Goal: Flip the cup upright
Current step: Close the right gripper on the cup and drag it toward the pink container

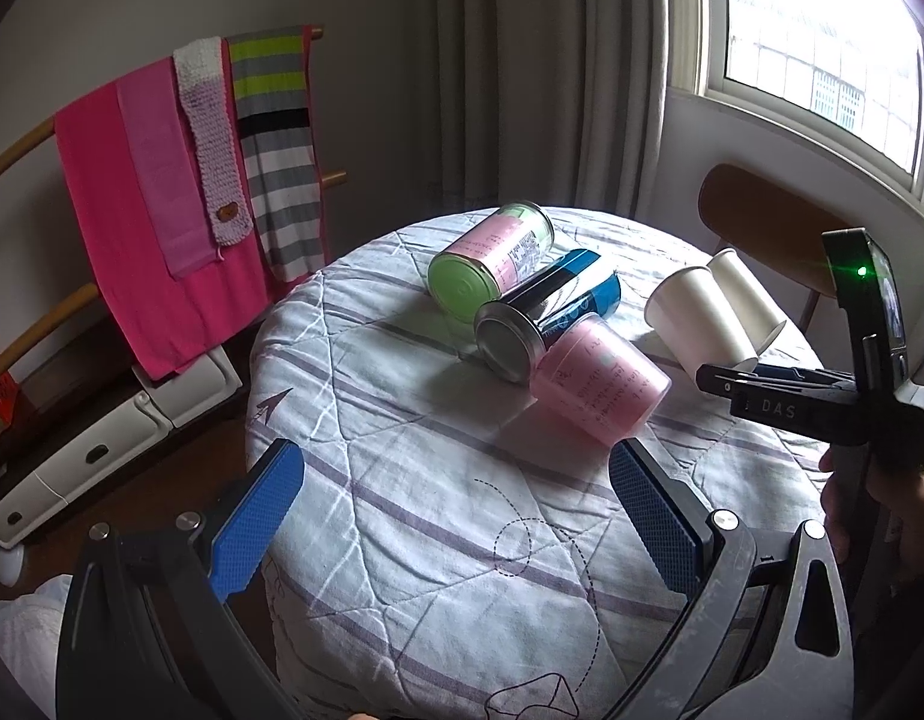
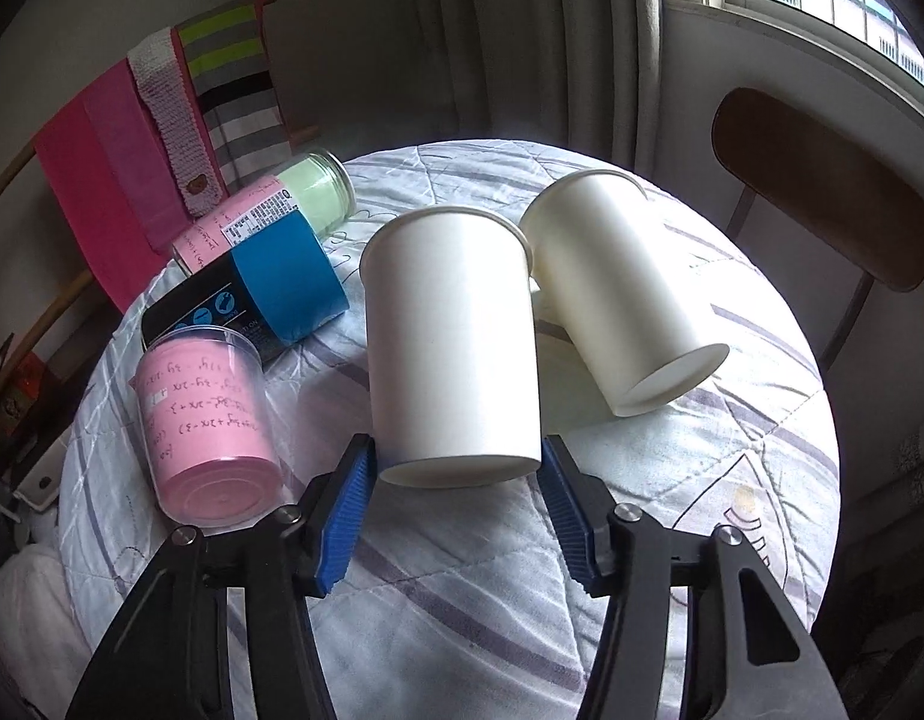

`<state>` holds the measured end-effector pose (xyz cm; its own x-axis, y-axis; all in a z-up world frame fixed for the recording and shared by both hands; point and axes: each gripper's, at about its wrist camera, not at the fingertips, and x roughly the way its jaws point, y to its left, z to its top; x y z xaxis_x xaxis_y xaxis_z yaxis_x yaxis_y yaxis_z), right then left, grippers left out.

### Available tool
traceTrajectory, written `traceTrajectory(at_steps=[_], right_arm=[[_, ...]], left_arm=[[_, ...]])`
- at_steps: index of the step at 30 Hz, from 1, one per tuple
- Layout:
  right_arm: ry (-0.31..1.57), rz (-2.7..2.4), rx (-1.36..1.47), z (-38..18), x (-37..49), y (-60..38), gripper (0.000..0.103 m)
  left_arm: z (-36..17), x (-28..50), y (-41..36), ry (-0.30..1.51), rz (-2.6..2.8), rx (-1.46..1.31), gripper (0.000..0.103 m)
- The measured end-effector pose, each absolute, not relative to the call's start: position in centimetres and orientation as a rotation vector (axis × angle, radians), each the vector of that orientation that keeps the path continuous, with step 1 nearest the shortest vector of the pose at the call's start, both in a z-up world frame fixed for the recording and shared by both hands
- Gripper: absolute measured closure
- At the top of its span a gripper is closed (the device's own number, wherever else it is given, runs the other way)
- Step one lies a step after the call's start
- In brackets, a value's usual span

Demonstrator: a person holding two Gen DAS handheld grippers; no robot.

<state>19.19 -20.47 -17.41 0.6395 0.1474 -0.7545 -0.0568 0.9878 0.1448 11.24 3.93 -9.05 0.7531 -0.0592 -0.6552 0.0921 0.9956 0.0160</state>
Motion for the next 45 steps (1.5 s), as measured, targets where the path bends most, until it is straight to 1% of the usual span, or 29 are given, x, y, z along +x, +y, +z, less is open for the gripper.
traceTrajectory(at_steps=[10, 16, 22, 24, 25, 26, 29, 30, 31, 38, 45], right_arm=[[0.929, 0.112, 0.231, -16.9, 14.3, -20.2, 0.046], [0.957, 0.130, 0.265, -17.3, 10.6, -17.9, 0.046], [1.010, 0.164, 0.338, -18.2, 9.9, -16.3, 0.046], [1.037, 0.188, 0.353, -18.8, 9.9, -15.8, 0.041], [1.055, 0.188, 0.350, -19.0, 9.9, -15.7, 0.034], [1.062, 0.193, 0.354, -19.0, 9.7, -15.7, 0.032], [1.044, 0.207, 0.341, -18.1, 8.9, -16.9, 0.030], [1.026, 0.201, 0.321, -17.5, 8.6, -17.5, 0.028], [1.012, 0.193, 0.299, -17.0, 8.2, -18.0, 0.023], [0.877, 0.122, 0.105, -14.3, 7.4, -21.6, 0.023], [0.850, 0.159, 0.083, -14.0, 8.4, -24.1, 0.023]], left_arm=[[-8.9, 10.4, 4.1, 0.717, -0.082, 0.046, 0.000], [-8.3, 9.0, 4.7, 0.704, -0.077, 0.041, 0.000], [-8.1, 7.8, 4.9, 0.704, -0.071, 0.047, 0.000], [-8.0, 7.7, 4.7, 0.713, -0.068, 0.045, 0.000], [-8.0, 7.7, 4.5, 0.720, -0.070, 0.050, 0.000], [-7.9, 7.6, 4.2, 0.721, -0.073, 0.051, 0.000], [-7.7, 7.6, 2.8, 0.737, -0.106, 0.054, 0.000], [-7.6, 7.6, 2.1, 0.739, -0.115, 0.056, 0.000], [-7.5, 7.7, 1.5, 0.741, -0.115, 0.063, 0.000], [-7.8, 8.5, -2.5, 0.822, -0.094, 0.030, 0.000], [-8.3, 9.2, -5.5, 0.862, -0.076, 0.025, 0.000]])
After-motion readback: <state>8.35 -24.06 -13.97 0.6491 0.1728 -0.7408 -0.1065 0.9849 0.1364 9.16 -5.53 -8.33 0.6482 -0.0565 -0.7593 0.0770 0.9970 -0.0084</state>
